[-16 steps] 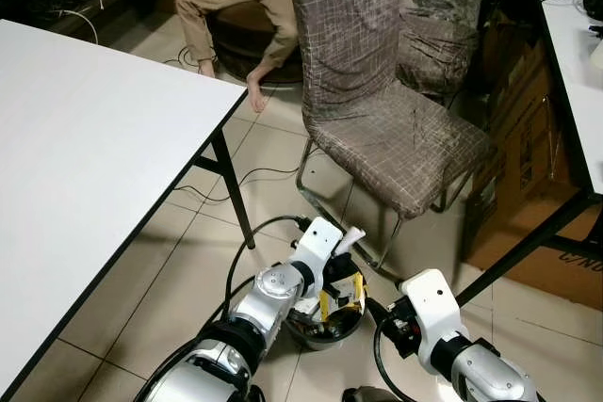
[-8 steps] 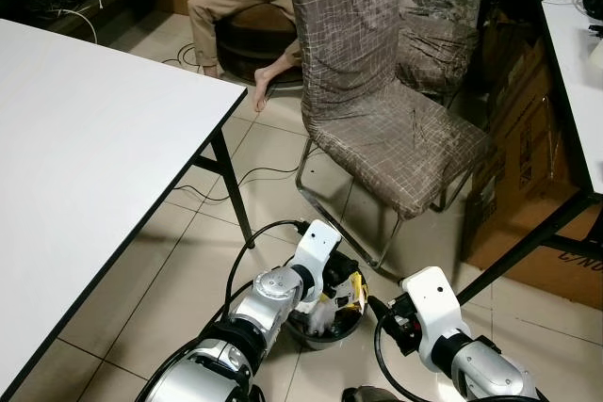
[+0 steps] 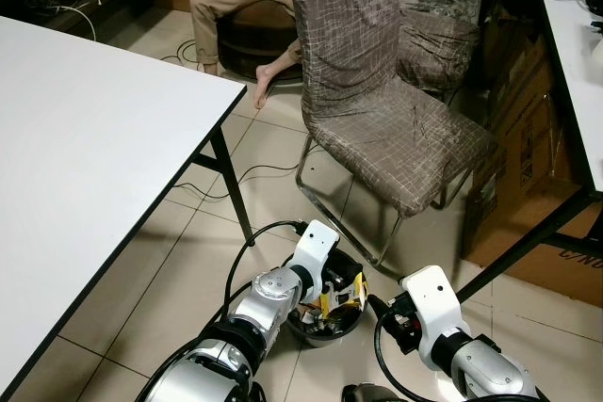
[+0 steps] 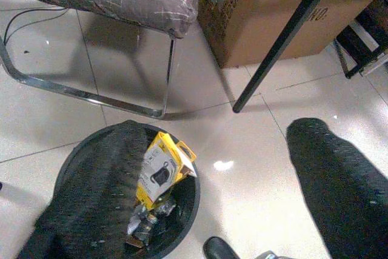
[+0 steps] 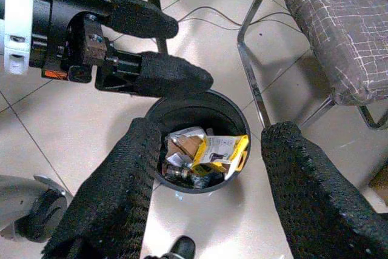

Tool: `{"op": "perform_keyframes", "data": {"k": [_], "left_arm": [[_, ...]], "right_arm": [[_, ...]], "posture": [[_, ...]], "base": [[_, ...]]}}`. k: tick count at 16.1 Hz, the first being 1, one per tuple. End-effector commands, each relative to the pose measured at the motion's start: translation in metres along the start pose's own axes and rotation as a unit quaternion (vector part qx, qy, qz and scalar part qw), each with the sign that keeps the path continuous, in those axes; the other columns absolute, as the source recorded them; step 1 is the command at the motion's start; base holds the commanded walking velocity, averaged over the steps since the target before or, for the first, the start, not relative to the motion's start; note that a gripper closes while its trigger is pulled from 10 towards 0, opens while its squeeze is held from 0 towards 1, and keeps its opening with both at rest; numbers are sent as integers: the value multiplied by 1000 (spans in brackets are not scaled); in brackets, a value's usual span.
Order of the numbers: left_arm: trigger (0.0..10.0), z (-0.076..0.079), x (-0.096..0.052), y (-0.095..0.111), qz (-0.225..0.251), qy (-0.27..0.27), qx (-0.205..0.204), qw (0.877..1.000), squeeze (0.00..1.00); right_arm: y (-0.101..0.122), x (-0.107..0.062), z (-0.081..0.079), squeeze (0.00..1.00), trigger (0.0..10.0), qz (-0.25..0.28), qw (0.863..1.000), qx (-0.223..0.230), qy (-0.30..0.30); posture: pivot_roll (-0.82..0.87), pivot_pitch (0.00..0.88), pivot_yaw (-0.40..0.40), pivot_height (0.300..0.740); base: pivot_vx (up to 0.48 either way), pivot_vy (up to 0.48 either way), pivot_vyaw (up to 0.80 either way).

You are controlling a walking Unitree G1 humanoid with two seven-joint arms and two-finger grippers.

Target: Picking trash to rubbish bin

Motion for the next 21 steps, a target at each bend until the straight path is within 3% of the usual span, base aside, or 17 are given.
{"op": "perform_keyframes", "data": {"k": [1,8,9,11,14,15,19,21], "left_arm": [[10000,11,5,5,6,-18,2,1000,1000],[10000,11,5,5,6,-18,2,1000,1000],[10000,-25,-19,-4,42,52,-5,998,0],[10000,-68,-64,-17,79,141,12,987,0],[10000,-57,-49,-9,64,112,37,991,0],[10000,-56,-50,-6,69,115,37,990,0],[10000,-59,-61,-9,76,139,19,987,0],[10000,-70,-76,-28,69,181,-3,981,0]], "right_arm": [[2,-3,2,0,10000,-1,1000,-5,-4],[2,-3,2,0,10000,-1,1000,-5,-4],[-8,17,18,0,10000,2,999,4,-50],[-22,41,38,0,10000,10,994,28,-109],[-22,37,37,0,10000,13,995,31,-99],[-24,38,37,0,10000,16,994,30,-101],[-31,43,40,0,10000,23,993,26,-114],[-39,47,37,0,10000,7,991,36,-130]], "posture": [[-314,141,35,740],[-314,141,35,740],[-177,5,-31,740],[-183,9,-21,740],[-208,8,-11,740],[-206,7,-13,740],[-199,8,-18,740],[-187,17,-31,740]], "base": [[0,0,0],[0,0,0],[0,0,0],[0,0,0],[0,0,0],[0,0,0],[0,0,0],[0,0,0]]}}
Point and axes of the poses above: a point about 5 cm out from each wrist's last joint towards the gripper, its own x axis pointing out of the wrist towards the gripper, its own y axis along the axis of the wrist's last joint, z = x × y, the point moved 3 cm from there along x, pointing out of the wrist towards the gripper, and after that the axes turned 10 degrees about -x, right-handed, at the moved point
